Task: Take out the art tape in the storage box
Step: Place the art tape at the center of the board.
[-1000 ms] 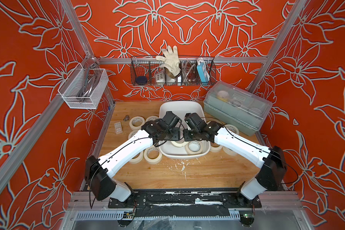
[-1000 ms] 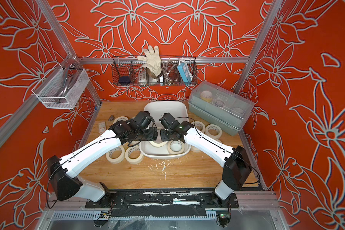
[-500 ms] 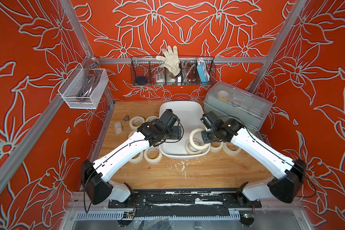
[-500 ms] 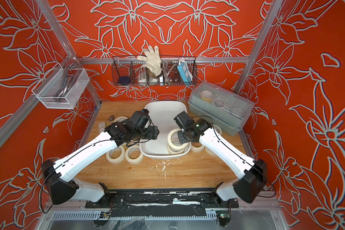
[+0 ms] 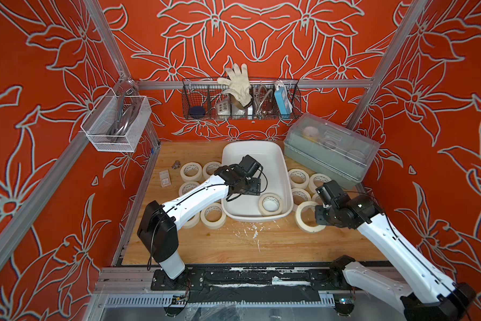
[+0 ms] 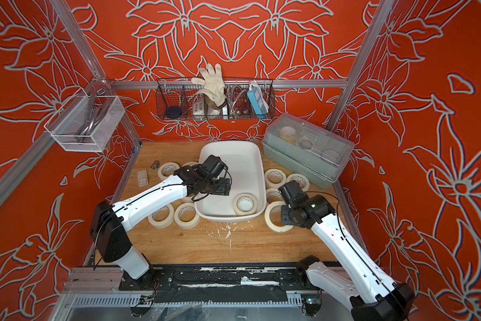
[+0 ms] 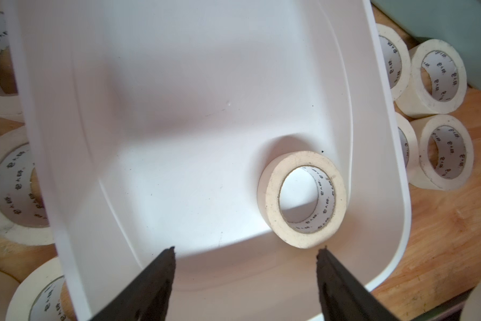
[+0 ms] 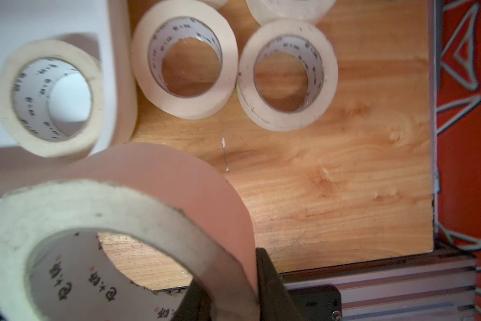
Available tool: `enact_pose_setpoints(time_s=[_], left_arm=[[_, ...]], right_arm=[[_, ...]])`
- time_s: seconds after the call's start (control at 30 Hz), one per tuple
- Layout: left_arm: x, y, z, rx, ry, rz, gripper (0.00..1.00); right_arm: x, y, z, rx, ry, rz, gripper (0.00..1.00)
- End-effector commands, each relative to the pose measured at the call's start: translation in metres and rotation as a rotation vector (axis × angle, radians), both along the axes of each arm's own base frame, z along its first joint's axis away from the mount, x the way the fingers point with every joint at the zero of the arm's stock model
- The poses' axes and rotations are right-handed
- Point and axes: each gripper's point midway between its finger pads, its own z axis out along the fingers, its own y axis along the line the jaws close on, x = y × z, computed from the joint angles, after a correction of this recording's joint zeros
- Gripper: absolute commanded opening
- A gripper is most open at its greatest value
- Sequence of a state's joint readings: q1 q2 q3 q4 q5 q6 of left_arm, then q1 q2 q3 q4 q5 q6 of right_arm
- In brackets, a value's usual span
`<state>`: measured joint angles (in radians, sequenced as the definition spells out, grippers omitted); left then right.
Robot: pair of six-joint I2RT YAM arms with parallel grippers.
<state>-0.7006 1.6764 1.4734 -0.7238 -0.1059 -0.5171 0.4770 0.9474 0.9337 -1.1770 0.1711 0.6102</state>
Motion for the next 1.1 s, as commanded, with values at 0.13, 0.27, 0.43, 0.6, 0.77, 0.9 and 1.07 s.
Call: enact_pose_setpoints(time_s=[0.13,0.27,0.43,0.6,0.77,0.9,1.07], left_arm=[[0.007,-0.013,-0.008,-0.002,0.024,-0.025,0.79],[0.009,-0.018,-0.018,0.004,0.051,-0.037,0.79],[0.01,-0.024,-0.026,-0.007,0.074,-0.039,0.79],[0.01,-0.028,-0.033,-0.015,0.09,-0.04,0.79],[0.011,-0.03,-0.041,-0.01,0.103,-0.042,0.79],[0.012,-0.032,-0.049,-0.007,0.122,-0.045,0.79],[0.01,-0.032,-0.053,-0.001,0.135,-0.043,0.78]], right_arm=[[0.009,-0.002,-0.038,0.095,-0.064,-0.201,0.0],[0.022,0.003,-0.056,0.119,-0.093,-0.217,0.0],[0.033,0.005,-0.077,0.108,-0.075,-0.219,0.0],[0.04,0.012,-0.098,0.12,-0.002,-0.218,0.0],[0.045,0.018,-0.112,0.137,0.033,-0.214,0.05],[0.046,0.019,-0.117,0.145,0.063,-0.223,0.12],[0.039,0.017,-0.117,0.148,0.066,-0.223,0.04]])
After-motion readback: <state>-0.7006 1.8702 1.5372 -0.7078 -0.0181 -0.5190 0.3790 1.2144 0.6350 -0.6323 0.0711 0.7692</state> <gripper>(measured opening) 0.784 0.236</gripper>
